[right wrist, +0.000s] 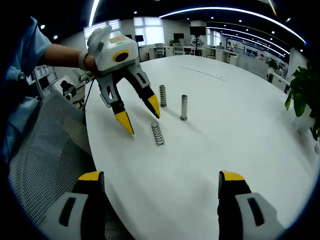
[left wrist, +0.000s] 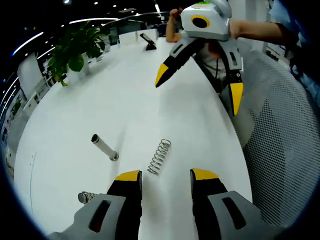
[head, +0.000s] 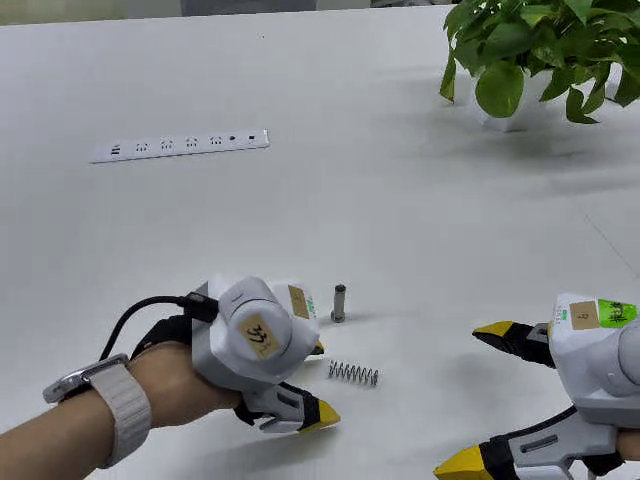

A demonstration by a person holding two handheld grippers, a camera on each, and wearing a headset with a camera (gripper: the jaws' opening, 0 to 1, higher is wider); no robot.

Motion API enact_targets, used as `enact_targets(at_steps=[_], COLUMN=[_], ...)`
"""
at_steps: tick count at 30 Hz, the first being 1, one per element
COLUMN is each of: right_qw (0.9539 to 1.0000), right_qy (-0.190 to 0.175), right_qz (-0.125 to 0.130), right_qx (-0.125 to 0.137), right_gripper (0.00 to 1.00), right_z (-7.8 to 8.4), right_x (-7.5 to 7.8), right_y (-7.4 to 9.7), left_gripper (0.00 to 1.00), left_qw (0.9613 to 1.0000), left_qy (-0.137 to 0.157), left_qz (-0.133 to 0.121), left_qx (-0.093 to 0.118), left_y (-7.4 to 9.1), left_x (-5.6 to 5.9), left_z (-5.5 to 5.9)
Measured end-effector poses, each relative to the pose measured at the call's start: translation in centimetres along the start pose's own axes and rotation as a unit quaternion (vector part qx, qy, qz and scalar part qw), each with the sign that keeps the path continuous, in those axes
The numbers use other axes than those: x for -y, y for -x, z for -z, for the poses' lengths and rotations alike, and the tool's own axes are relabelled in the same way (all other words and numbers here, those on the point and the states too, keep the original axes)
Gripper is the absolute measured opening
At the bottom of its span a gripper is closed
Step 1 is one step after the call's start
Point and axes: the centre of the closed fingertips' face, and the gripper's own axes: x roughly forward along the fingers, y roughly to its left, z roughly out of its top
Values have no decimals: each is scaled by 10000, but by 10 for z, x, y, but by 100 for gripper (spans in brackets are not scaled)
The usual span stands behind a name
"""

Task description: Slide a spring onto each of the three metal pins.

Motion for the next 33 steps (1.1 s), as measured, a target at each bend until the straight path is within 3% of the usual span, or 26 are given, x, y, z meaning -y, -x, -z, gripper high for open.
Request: enact_targets(at_steps=[4,10,15,26,33], right_qw=[10000,9999,9999,9998,9999], right_qy=[-46,-94,-126,-153,-126], right_qz=[-23,-33,-38,-14,-47], right_qx=[24,39,34,90,104], right_gripper=[95,94,93,93,92], right_z=[0,0,1,-3,-6], right_x=[0,-1,-3,-2,-6], right_y=[0,0,1,4,3], left_gripper=[26,19,18,14,13], left_qw=[9999,9997,9990,9963,9943], left_qy=[-9,-135,-265,-565,-532], left_qz=[-8,-14,17,193,317], left_qx=[-104,-219,-352,-622,-873], left_y=[-6,-13,-17,-22,-21], left_x=[-6,-11,-14,-10,-8], left_z=[-2,-3,-1,-3,-2])
